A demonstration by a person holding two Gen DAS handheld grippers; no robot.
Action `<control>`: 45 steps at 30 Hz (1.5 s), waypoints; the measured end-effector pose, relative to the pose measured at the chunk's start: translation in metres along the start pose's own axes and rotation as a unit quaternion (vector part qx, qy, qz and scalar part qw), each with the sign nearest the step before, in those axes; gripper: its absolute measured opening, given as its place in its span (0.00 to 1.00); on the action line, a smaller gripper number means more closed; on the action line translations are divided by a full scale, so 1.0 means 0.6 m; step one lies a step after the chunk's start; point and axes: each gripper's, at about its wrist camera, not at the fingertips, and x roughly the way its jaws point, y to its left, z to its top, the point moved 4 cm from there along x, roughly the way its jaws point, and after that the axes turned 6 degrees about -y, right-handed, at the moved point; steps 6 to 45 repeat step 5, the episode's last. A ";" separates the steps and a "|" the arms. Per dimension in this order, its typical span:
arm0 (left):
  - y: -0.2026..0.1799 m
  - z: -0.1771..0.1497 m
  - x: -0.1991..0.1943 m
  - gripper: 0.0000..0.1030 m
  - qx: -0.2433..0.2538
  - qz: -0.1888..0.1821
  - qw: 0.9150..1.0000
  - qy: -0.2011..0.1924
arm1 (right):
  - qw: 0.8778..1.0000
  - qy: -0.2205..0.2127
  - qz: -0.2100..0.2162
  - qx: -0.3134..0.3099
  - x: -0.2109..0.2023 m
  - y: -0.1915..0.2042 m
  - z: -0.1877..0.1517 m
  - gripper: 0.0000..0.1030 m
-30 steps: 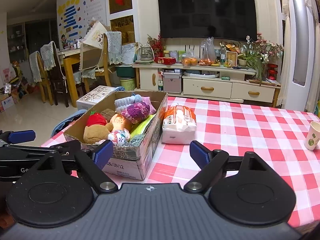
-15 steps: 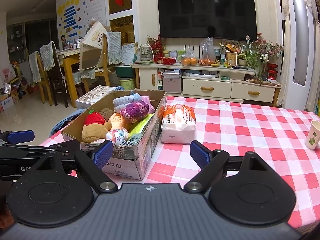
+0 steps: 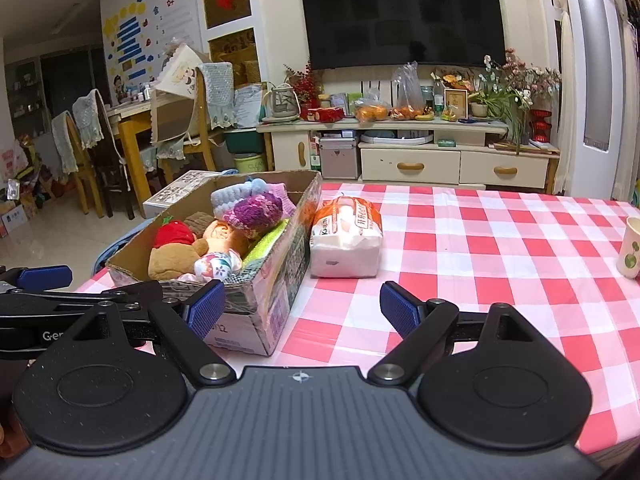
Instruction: Organize soft objects
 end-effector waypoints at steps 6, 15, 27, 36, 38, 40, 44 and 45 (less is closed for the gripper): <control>-0.034 0.007 0.016 0.99 0.011 -0.010 1.000 0.005 | 0.999 -0.025 -0.022 0.003 -0.002 -0.033 0.002 1.00; -0.034 0.007 0.016 0.99 0.011 -0.010 1.000 0.005 | 0.999 -0.025 -0.022 0.003 -0.002 -0.033 0.002 1.00; -0.034 0.007 0.016 0.99 0.011 -0.010 1.000 0.005 | 0.999 -0.025 -0.022 0.003 -0.002 -0.033 0.002 1.00; -0.034 0.007 0.016 0.99 0.011 -0.010 1.000 0.005 | 0.999 -0.025 -0.022 0.003 -0.002 -0.033 0.002 1.00; -0.034 0.007 0.016 0.99 0.011 -0.010 1.000 0.005 | 0.999 -0.025 -0.022 0.003 -0.002 -0.033 0.002 1.00; -0.034 0.007 0.016 0.99 0.011 -0.010 1.000 0.005 | 0.999 -0.025 -0.022 0.003 -0.002 -0.033 0.002 1.00; -0.034 0.007 0.016 0.99 0.011 -0.010 1.000 0.005 | 0.999 -0.025 -0.022 0.003 -0.002 -0.033 0.002 1.00; -0.034 0.007 0.016 0.99 0.011 -0.010 1.000 0.005 | 0.999 -0.025 -0.022 0.003 -0.002 -0.033 0.002 1.00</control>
